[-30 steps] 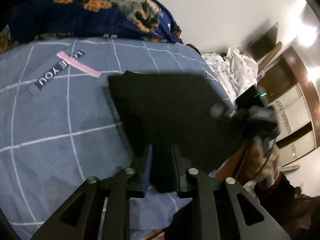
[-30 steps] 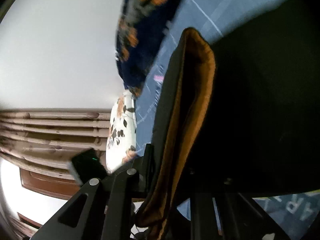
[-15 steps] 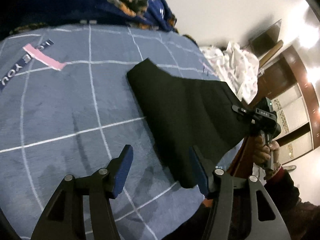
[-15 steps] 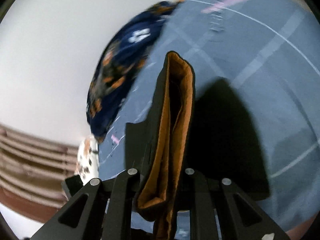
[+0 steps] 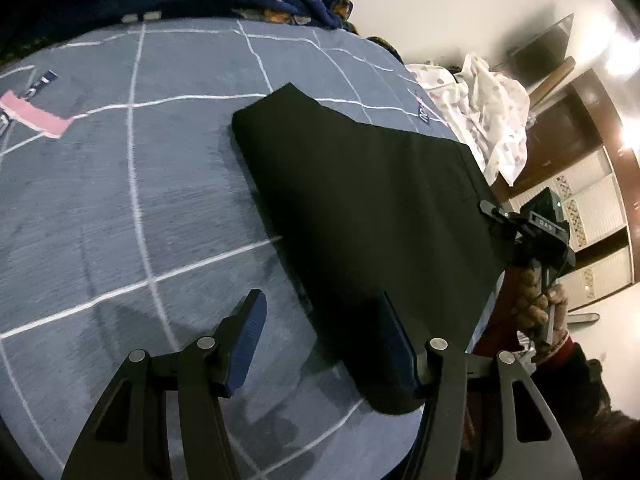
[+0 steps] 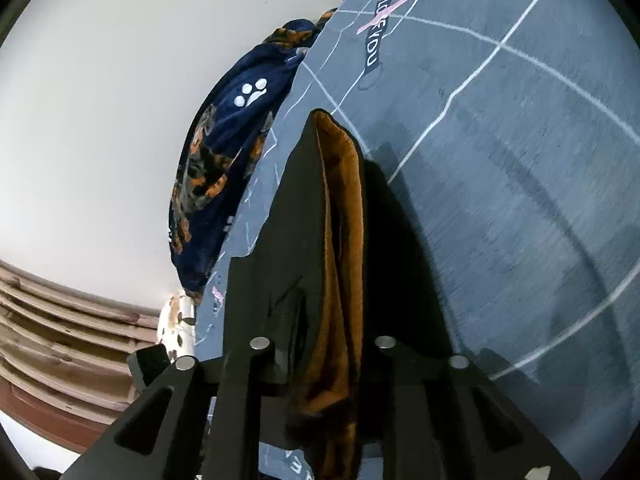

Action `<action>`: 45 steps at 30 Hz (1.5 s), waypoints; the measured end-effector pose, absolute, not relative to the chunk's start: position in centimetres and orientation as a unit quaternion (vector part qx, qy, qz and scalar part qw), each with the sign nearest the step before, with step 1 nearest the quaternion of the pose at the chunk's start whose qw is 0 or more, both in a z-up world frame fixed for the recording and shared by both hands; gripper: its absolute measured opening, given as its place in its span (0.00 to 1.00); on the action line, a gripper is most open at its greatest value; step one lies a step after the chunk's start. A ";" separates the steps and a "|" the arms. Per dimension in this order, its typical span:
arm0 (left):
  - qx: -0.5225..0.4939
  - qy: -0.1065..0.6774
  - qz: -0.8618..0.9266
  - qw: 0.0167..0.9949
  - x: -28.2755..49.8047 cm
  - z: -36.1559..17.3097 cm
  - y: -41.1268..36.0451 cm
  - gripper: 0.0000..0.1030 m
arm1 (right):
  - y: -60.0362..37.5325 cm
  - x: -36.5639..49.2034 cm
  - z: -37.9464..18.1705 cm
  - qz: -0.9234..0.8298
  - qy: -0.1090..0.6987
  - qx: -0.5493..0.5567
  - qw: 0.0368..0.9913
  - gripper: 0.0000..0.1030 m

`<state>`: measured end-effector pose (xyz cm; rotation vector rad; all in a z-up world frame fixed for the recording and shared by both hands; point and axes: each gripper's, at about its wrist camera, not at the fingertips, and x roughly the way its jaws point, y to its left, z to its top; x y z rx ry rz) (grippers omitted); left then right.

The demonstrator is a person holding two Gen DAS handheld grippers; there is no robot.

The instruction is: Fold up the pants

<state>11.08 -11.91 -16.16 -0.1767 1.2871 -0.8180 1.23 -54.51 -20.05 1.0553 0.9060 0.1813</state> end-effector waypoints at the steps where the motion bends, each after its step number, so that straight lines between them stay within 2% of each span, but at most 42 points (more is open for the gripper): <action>1: -0.086 0.586 -0.374 0.713 11.3 -16.4 -12.0 0.57 | -55.0 1.0 -19.9 0.073 0.414 0.482 0.769 0.27; 4: -0.103 0.598 -0.383 0.696 11.7 -17.1 -12.3 0.58 | -56.9 0.3 -19.3 0.051 0.408 0.475 0.778 0.32; 7: -0.108 0.593 -0.396 0.693 12.0 -17.4 -12.8 0.63 | -58.0 0.0 -19.8 0.051 0.415 0.490 0.764 0.56; 8: -0.110 0.592 -0.400 0.691 12.1 -17.3 -13.0 0.64 | -58.1 0.1 -20.0 0.058 0.420 0.494 0.759 0.57; 10: -0.116 0.589 -0.409 0.687 12.3 -17.3 -13.4 0.77 | -57.7 0.5 -20.5 0.068 0.438 0.487 0.753 0.57; 12: -0.115 0.582 -0.419 0.687 12.2 -17.4 -13.8 0.84 | -56.9 1.0 -20.7 0.081 0.445 0.477 0.753 0.57; 16: -0.091 0.559 -0.434 0.700 11.8 -17.1 -15.3 0.86 | -54.9 2.2 -20.3 0.091 0.466 0.434 0.765 0.57; 17: -0.097 0.555 -0.438 0.701 11.8 -17.2 -15.4 0.85 | -54.4 2.5 -20.1 0.086 0.472 0.422 0.769 0.53; 18: -0.108 0.553 -0.437 0.701 11.9 -17.3 -15.2 0.74 | -54.0 2.8 -20.1 0.084 0.486 0.409 0.768 0.48; 19: -0.123 0.558 -0.434 0.697 12.2 -17.6 -15.0 0.47 | -53.8 2.9 -20.2 0.086 0.493 0.408 0.764 0.37; 20: -0.133 0.569 -0.425 0.691 12.5 -18.2 -14.8 0.35 | -53.6 2.8 -20.3 0.087 0.493 0.413 0.761 0.35; 21: -0.149 0.577 -0.421 0.684 12.9 -18.8 -14.3 0.28 | -53.5 2.7 -20.4 0.089 0.492 0.418 0.759 0.34; 22: -0.160 0.576 -0.421 0.682 12.9 -18.9 -14.0 0.26 | -53.3 2.5 -20.4 0.092 0.490 0.423 0.756 0.31; 26: -0.161 0.568 -0.420 0.689 12.8 -18.4 -13.0 0.20 | -52.3 1.8 -20.6 0.105 0.474 0.459 0.744 0.26; 31: -0.200 0.555 -0.404 0.699 13.6 -16.7 -8.1 0.14 | -48.3 1.9 -20.5 0.149 0.458 0.502 0.719 0.24; 38: -0.234 0.526 -0.300 0.760 12.5 -13.5 6.7 0.14 | -35.5 6.6 -22.3 0.262 0.466 0.538 0.652 0.24; 41: -0.226 0.516 -0.245 0.789 11.6 -13.5 12.1 0.14 | -29.8 9.0 -22.9 0.296 0.489 0.513 0.640 0.23; 42: -0.217 0.519 -0.231 0.794 11.4 -13.9 13.2 0.15 | -28.7 9.6 -23.2 0.301 0.496 0.508 0.637 0.23; 43: -0.202 0.534 -0.206 0.795 11.2 -14.9 14.4 0.25 | -27.8 10.1 -23.7 0.301 0.503 0.505 0.634 0.23; 45: -0.199 0.544 -0.178 0.795 10.7 -16.2 15.3 0.37 | -27.0 10.7 -23.9 0.295 0.511 0.484 0.647 0.23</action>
